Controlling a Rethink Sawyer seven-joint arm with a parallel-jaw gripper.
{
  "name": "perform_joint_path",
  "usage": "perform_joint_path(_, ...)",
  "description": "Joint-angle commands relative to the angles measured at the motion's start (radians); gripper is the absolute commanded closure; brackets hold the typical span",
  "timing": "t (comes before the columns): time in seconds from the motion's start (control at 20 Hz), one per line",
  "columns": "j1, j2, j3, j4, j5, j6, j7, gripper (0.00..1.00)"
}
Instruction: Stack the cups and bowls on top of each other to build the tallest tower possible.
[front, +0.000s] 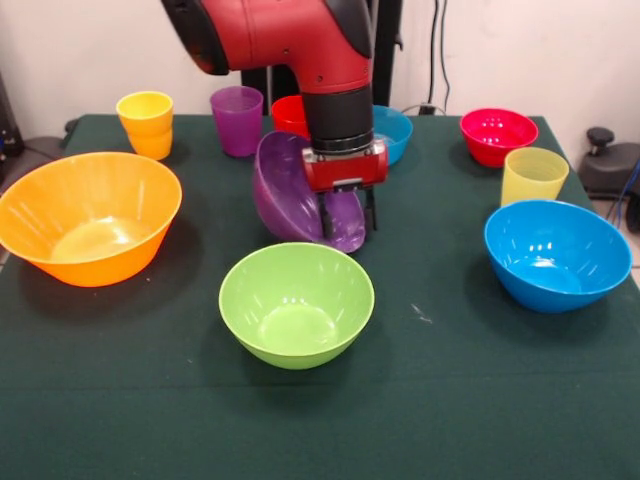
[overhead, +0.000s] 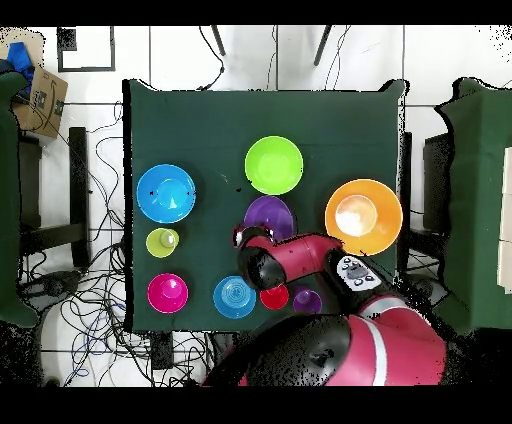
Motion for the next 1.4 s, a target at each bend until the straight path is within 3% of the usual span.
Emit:
perform_joint_path(0.05,0.03,-0.2,0.084,0.146,0.057,0.229,-0.008,0.0)
perform_joint_path(0.2,-0.024,-0.353,0.153,0.238,0.132,0.343,-0.062,0.0)
perform_joint_path(0.35,-0.045,-0.403,0.181,0.264,0.163,0.388,-0.082,0.0)
perform_joint_path(0.7,-0.038,-0.388,0.175,0.249,0.134,0.386,-0.058,0.0)
perform_joint_path(1.1,-0.056,-0.482,0.206,0.305,0.172,0.438,-0.063,0.0)
perform_joint_path(1.25,-0.028,-0.457,0.171,0.288,0.131,0.397,-0.032,0.0)
perform_joint_path(1.4,0.006,-0.381,0.12,0.247,0.074,0.334,0.006,0.0)
